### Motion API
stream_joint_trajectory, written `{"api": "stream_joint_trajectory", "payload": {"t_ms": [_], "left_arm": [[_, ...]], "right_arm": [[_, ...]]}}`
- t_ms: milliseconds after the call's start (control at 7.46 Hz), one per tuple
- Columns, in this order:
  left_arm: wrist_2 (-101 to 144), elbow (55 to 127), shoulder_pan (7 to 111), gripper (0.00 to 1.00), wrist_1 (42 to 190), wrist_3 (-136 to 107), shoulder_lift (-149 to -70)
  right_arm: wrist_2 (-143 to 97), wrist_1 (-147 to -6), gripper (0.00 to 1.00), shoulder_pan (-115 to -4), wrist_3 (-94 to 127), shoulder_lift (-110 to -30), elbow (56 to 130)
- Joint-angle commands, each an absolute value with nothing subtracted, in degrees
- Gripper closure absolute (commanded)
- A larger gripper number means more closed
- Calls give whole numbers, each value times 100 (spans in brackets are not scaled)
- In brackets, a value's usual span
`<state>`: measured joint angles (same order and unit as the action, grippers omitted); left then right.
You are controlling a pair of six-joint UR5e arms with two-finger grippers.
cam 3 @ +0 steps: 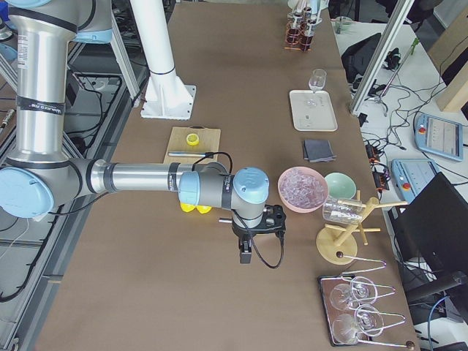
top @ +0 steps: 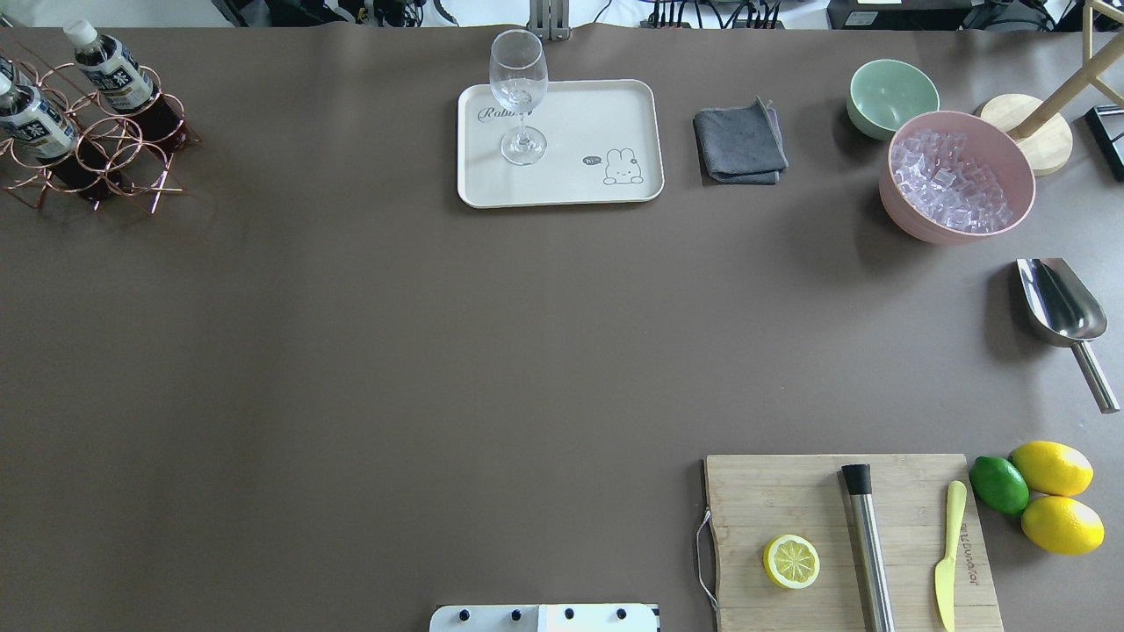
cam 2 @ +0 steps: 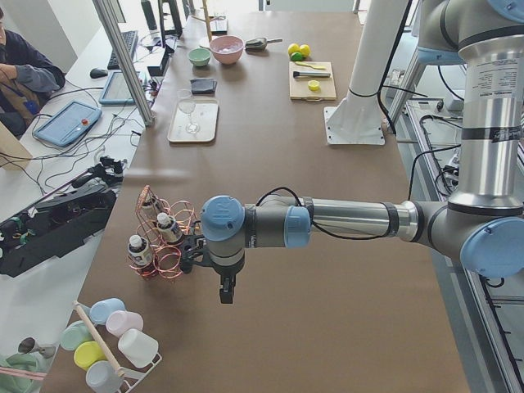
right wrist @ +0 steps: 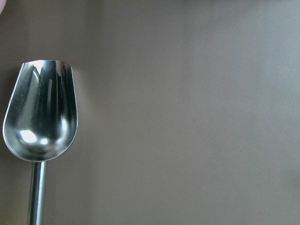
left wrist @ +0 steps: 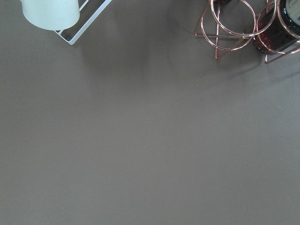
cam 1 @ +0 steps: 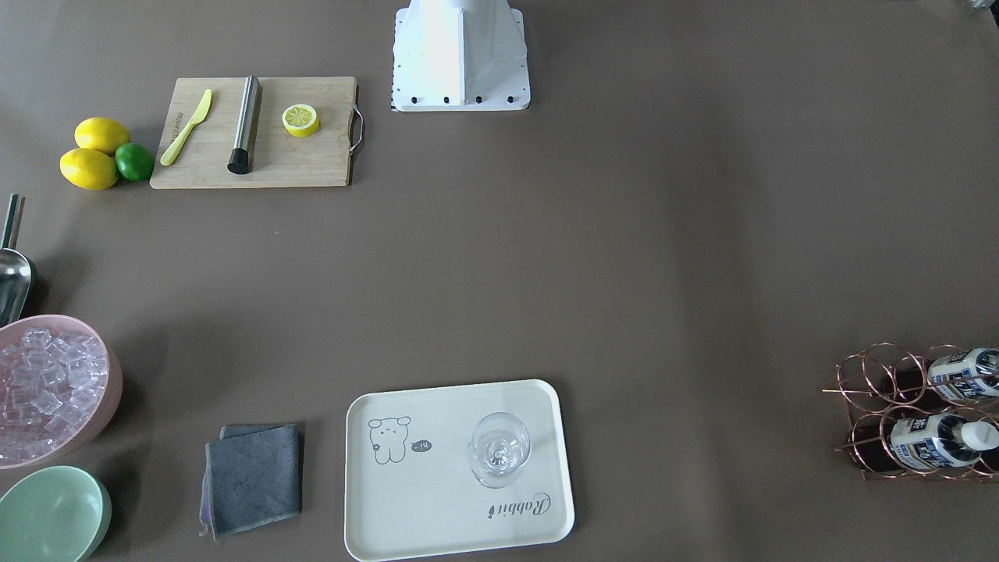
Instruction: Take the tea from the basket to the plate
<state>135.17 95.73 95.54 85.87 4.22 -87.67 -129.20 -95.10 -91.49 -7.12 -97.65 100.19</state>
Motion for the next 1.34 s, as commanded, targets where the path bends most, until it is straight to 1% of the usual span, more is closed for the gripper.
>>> {"api": "stream_joint_trajectory", "payload": {"t_ms": [0,536,938,1206], "left_arm": [[13518,9606,9554,1,8587,422,-8737],[13526,9615,9545,1,8604,431,-8780],[13518,9624,9554,1,9078,448,-8824],[13509,9825,9519,1,9131,475,-8850]], "right_arm": [[-12920,-9510,0,-9149,-712,-9765,10028],[-12920,-9510,0,-9149,-712,-9765,10028],[-12920,-9510,0,-9149,-721,-9765,10037],[-12920,-9510,0,-9149,-712,-9765,10037]]}}
